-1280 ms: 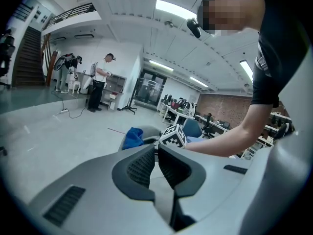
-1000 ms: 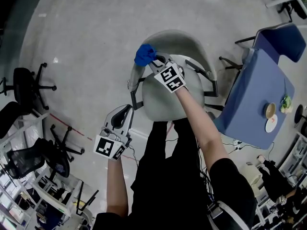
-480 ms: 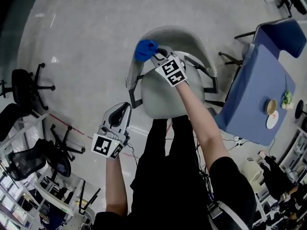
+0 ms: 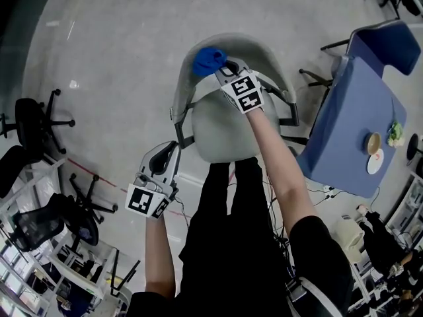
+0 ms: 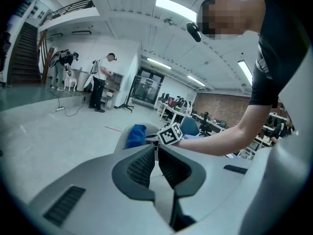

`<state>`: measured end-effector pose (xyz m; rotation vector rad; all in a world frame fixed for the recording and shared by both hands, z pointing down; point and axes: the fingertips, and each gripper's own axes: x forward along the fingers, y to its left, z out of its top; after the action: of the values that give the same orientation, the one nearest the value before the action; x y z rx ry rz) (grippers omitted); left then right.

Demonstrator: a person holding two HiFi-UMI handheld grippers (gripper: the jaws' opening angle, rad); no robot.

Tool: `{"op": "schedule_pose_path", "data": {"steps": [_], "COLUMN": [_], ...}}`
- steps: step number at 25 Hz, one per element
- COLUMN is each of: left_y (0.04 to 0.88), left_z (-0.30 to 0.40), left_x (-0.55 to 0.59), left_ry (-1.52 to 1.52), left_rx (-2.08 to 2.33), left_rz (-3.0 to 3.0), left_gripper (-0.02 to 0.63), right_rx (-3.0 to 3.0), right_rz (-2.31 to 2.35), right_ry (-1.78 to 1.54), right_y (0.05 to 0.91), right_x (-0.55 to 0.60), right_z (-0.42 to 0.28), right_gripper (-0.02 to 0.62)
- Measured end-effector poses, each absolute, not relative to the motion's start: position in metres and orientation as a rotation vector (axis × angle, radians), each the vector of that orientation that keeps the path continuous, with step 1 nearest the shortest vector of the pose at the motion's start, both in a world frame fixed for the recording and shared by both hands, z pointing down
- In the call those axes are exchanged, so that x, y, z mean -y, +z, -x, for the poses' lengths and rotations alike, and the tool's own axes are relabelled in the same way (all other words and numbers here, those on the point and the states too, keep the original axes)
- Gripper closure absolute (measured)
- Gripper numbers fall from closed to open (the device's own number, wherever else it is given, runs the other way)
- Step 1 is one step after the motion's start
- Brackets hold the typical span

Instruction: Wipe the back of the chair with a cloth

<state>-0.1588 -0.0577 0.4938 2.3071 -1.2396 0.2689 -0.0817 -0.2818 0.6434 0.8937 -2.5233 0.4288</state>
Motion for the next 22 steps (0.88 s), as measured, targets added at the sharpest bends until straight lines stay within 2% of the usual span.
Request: {"op": "schedule_pose_path", "data": {"steps": [22], "left_y": [0.498], "left_z": [0.141], "left_x": [0.055], "left_ry": [0.267], "left_rx": [1.192], "left_rz": [-2.328], "left_gripper": [0.565], "right_rx": [2.423], "right_rz": [-1.168], "right_ry": [0.453], "right_y": [0.651], "right_x": [0.300], "right_z": [-0.006], "right_gripper": [0.518]}}
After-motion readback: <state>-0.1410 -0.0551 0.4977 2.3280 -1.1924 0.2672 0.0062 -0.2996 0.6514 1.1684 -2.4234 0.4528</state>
